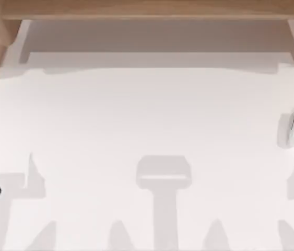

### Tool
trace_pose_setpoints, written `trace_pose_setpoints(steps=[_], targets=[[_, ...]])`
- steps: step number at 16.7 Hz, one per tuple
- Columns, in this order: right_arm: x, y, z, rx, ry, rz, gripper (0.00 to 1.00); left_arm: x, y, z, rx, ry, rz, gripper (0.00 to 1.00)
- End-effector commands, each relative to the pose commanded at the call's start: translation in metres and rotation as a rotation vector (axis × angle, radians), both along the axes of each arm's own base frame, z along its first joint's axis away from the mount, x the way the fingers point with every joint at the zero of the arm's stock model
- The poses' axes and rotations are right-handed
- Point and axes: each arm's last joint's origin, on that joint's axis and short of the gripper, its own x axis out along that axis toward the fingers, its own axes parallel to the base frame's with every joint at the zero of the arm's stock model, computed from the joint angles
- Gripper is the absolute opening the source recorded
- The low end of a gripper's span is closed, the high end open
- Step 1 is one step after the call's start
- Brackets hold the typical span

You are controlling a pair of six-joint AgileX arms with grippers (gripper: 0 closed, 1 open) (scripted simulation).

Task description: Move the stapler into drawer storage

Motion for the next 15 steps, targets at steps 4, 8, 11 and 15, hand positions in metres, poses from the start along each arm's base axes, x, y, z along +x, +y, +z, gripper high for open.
trace_pose_setpoints(steps=[4,8,11,15], targets=[[0.001,-0.001,0.006,-0.028,-0.011,-0.005,1.00,0.000,0.000,0.000,0.000,0.000,0.000,1.00],[0.009,-0.006,0.042,-0.187,-0.064,-0.042,1.00,0.000,0.000,0.000,0.000,0.000,0.000,1.00],[0.029,-0.015,0.080,-0.376,-0.100,-0.096,1.00,0.000,0.000,0.000,0.000,0.000,0.000,1.00],[0.084,-0.040,0.122,-0.684,-0.116,-0.178,1.00,0.000,0.000,0.000,0.000,0.000,0.000,1.00]])
